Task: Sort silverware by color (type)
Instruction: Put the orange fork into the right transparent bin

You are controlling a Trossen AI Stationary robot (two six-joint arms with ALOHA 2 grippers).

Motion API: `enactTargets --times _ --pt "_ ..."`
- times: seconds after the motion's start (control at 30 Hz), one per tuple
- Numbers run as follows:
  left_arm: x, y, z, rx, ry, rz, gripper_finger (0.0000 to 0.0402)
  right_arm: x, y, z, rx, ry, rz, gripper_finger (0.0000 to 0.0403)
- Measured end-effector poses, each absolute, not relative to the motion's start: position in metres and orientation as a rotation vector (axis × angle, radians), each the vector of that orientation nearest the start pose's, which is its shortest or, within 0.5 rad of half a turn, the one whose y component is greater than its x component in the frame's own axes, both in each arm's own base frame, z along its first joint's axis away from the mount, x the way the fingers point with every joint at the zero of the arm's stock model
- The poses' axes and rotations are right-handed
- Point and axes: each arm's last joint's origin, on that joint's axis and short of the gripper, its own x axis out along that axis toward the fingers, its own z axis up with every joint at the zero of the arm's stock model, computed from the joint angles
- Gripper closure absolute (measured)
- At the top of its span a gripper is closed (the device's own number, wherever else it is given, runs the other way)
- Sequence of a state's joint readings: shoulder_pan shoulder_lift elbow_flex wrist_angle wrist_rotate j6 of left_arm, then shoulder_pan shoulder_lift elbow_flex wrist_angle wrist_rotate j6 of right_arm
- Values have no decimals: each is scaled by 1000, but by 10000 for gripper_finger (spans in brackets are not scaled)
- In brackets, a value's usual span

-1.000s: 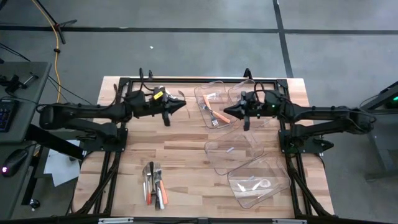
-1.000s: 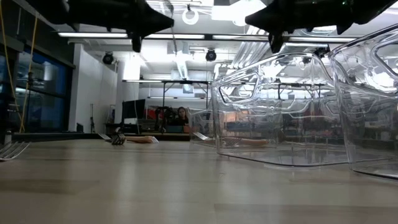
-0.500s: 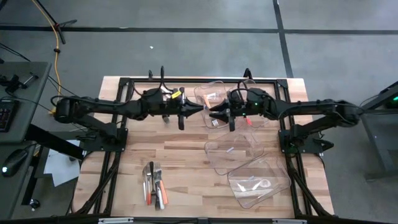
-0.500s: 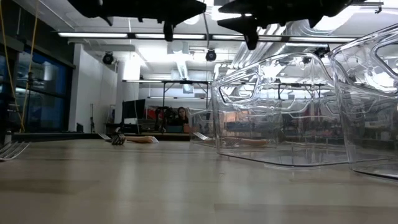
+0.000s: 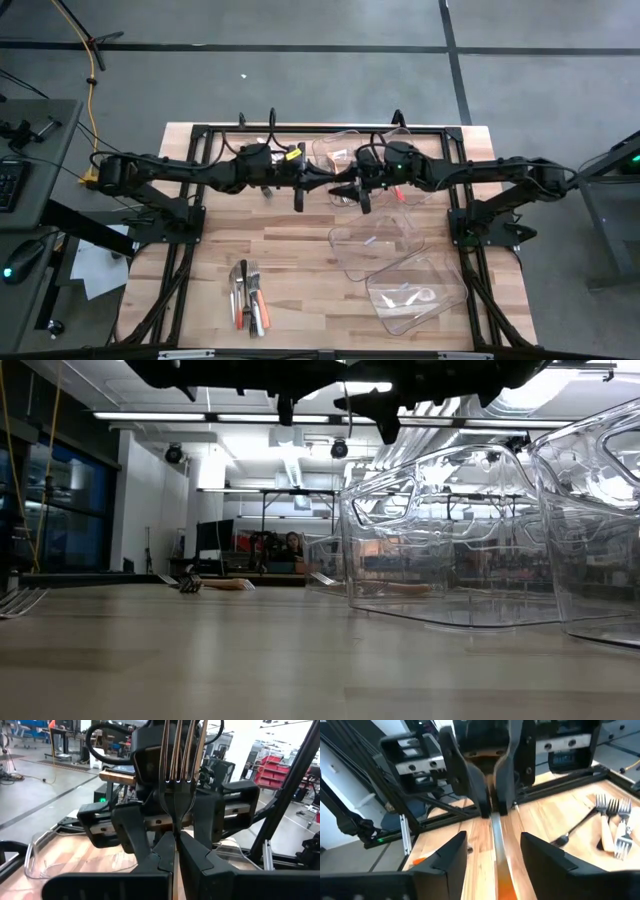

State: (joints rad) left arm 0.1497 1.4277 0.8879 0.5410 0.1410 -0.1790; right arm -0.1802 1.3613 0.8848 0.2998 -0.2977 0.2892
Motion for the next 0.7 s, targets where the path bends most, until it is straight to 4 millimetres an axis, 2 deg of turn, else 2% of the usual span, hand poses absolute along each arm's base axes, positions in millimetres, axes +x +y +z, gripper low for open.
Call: enactTargets --times 0.17,0.33,0.5,0.7 --pt "317 44 291 -178 -3 9 401 300 -46 287 329 185 93 291" --pt "317 44 291 -181 -4 12 401 300 -46 287 324 186 96 384" --pt "317 44 290 -181 0 10 399 300 -47 286 329 193 90 385" --pt "317 44 289 -165 15 11 371 299 -47 286 325 199 89 395"
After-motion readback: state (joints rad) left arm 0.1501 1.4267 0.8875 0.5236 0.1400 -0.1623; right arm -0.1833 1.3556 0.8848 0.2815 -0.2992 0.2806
